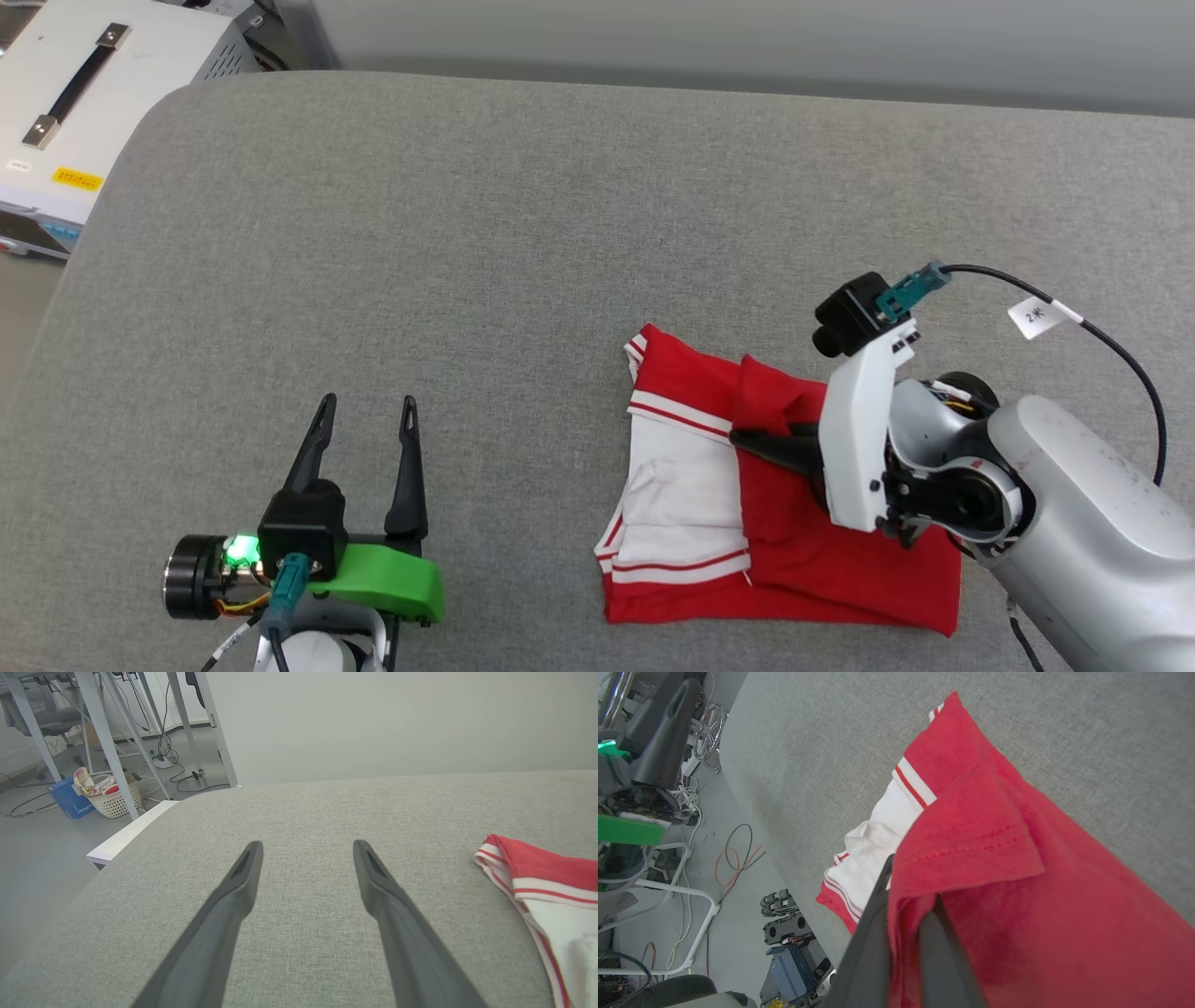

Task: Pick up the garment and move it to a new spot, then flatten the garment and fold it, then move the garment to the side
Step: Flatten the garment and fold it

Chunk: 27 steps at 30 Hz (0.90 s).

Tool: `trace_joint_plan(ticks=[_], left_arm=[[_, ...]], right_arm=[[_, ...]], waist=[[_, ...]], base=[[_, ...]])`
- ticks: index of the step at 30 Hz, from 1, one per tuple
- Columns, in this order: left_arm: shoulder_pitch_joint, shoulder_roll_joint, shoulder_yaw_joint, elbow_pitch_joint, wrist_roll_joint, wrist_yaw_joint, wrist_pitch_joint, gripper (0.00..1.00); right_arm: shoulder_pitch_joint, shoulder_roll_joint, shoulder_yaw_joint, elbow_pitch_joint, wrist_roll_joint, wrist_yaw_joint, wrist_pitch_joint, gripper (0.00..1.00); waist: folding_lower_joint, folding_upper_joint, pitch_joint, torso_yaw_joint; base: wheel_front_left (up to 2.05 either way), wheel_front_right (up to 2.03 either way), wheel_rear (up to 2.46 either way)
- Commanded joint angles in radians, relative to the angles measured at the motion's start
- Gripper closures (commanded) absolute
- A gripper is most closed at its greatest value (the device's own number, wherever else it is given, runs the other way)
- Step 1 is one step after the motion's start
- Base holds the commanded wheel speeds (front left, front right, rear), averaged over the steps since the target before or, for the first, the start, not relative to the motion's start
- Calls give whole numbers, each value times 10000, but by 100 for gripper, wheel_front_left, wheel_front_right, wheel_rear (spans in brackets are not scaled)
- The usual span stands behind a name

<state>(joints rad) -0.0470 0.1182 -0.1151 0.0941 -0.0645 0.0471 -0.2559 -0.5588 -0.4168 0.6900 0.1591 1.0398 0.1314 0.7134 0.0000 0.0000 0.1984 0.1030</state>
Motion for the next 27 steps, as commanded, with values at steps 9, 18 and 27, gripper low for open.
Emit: trace_joint_plan(ticks=[9,18,27], left_arm=[[-461,-241,36,97,173,-95,-59,0],[-371,-299,194,203,222,-106,-59,0],[-22,-244,358,154,295,-111,-59,0]], right_arm=[[-918,661,1402,1918,-784,-7,-750,100],[-1061,516,2268,2388,-912,-7,-2345,0],[-822,-665,1283,1129,-1580,-7,-5284,0]], waist=[[0,0,476,202],[0,0,214,54],[0,0,-440,-352]], base=[[0,0,0],[0,0,0],[0,0,0]])
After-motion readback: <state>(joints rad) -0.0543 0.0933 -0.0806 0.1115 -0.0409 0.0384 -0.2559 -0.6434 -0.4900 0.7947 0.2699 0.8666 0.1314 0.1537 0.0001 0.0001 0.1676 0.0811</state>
